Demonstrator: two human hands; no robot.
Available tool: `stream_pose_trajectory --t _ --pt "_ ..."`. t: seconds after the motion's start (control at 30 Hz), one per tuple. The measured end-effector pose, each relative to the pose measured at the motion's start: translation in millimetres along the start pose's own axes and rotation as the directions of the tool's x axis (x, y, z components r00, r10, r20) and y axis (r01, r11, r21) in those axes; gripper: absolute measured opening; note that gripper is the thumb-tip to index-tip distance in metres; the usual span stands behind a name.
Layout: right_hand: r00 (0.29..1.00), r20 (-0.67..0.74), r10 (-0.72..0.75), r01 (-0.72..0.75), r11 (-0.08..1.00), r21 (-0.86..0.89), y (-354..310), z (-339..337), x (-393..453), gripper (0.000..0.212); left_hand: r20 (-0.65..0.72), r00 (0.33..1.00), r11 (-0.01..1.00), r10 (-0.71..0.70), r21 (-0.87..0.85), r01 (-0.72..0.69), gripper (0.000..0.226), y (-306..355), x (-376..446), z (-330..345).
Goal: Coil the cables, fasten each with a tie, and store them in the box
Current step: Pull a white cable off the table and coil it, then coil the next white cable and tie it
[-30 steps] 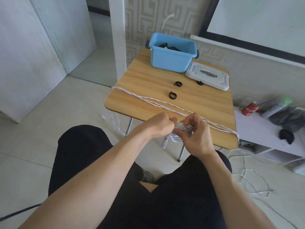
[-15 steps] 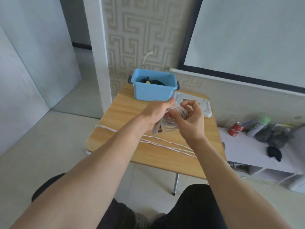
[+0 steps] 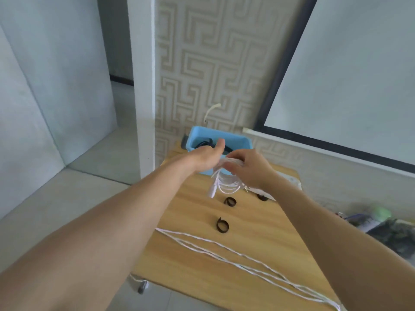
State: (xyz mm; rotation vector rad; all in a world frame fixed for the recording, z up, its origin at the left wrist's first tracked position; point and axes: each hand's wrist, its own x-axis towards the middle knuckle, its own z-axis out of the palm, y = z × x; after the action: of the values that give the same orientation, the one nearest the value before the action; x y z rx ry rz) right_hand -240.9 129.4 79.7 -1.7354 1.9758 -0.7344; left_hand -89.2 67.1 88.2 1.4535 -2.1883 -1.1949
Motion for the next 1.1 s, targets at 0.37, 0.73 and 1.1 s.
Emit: stream_pose_trajectory --t 0.37,0.73,1.1 --pt "0.871 -0.436 0.225 -0.141 0.966 0.215 34 -14 137 0.027 -0.088 0.994 0.955 0.057 0.294 -0.029 0.058 -69 81 -1" --pt "0.946 -0.088 0.313 -0.324 0.929 -0.181 84 36 175 0.018 -0.035 0.999 0.944 0.037 0.328 -0.023 0.070 -85 107 18" --pt "0.932 -0.351 0.088 -0.120 0.990 -0.069 75 30 123 0.021 -0.389 0.859 0.917 0.332 0.346 -0.198 0.054 -92 93 24"
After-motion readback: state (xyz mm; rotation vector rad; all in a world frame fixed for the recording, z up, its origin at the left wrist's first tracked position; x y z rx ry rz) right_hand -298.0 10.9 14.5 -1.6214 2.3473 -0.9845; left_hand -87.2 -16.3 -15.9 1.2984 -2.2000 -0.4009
